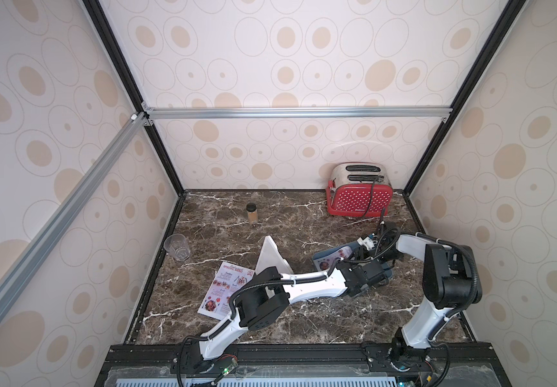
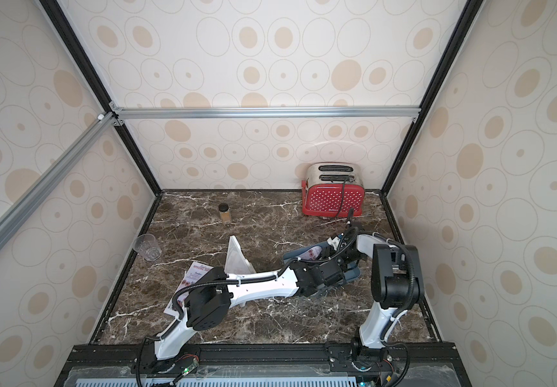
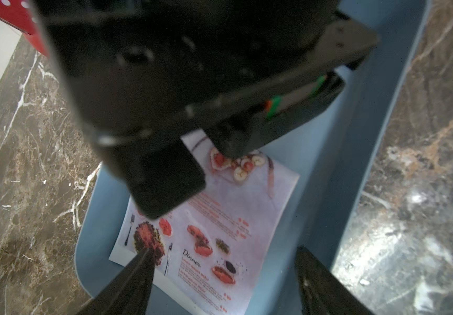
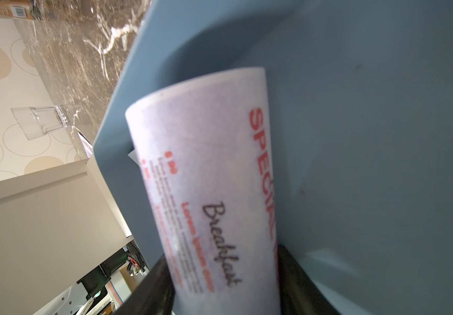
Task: Replace the menus in the menu holders
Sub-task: Pick up the menu from the storage box.
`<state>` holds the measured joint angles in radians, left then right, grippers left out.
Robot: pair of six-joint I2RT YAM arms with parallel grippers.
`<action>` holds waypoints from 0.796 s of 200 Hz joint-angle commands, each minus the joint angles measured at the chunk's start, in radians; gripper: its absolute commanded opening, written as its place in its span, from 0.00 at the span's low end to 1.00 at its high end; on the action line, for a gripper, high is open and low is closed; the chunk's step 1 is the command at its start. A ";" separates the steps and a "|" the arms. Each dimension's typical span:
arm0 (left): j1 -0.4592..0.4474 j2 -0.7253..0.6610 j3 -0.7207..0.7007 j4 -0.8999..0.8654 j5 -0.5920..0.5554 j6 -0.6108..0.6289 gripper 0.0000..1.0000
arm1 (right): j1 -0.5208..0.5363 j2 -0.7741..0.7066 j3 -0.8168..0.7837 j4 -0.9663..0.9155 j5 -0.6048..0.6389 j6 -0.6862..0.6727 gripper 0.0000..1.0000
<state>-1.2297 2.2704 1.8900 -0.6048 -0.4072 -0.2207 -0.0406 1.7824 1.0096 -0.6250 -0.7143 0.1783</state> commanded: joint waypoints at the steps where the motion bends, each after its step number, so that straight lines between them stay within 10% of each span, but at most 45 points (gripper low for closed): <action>1: 0.005 0.037 0.021 -0.034 -0.050 -0.009 0.79 | -0.006 0.023 0.015 -0.037 0.001 -0.006 0.58; 67: 0.005 0.064 -0.024 0.035 -0.144 0.020 0.66 | -0.009 0.013 0.035 -0.066 -0.007 -0.013 0.58; 159: 0.002 0.020 -0.130 0.128 -0.236 0.033 0.22 | -0.039 -0.019 0.066 -0.070 -0.075 0.048 0.58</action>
<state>-1.2285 2.3051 1.8091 -0.4477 -0.6132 -0.2108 -0.0601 1.7931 1.0378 -0.6693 -0.7155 0.1909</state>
